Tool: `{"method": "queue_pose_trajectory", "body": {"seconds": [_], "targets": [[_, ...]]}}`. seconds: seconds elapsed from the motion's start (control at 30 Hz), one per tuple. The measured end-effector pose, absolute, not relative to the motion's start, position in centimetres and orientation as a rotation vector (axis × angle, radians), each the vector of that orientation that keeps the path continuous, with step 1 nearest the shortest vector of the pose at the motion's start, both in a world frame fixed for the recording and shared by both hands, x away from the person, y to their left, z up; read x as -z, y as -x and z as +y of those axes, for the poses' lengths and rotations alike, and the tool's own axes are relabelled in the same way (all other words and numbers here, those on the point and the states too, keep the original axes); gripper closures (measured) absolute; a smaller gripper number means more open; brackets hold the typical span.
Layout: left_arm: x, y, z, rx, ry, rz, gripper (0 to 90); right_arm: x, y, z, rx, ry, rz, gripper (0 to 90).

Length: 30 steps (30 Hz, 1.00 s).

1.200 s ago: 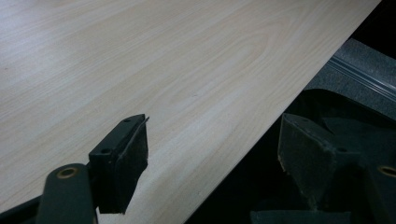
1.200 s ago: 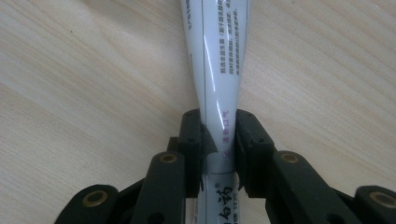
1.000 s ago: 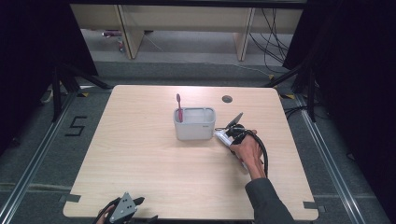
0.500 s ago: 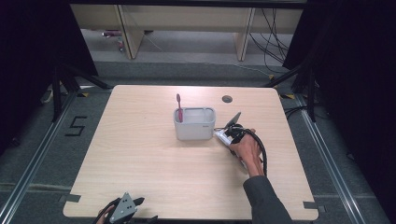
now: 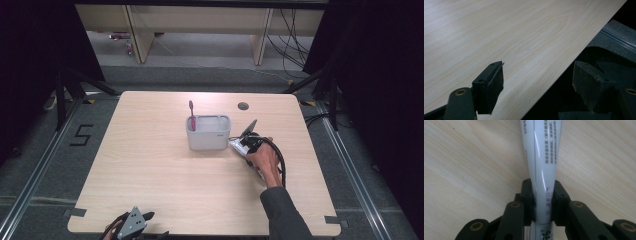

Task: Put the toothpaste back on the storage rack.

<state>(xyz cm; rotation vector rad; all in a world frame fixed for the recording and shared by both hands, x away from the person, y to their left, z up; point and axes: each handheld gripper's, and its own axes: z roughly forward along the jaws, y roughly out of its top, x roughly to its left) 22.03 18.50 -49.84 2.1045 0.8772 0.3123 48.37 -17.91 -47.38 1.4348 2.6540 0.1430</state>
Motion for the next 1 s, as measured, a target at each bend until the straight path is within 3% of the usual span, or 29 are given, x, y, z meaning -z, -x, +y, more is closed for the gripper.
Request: {"method": "queue_pose_trajectory", "body": {"seconds": [0.43,1.0], "targets": [[49.9,-22.0,18.4,-0.310,-2.084,0.886,24.6,46.1,-48.2,-18.9,-0.213,-1.461,2.642,75.6],[50.0,-22.1,18.4,-0.319,-2.093,0.877,24.6,42.5,-47.2,-22.1,-0.577,-1.474,2.513,75.5]]}}
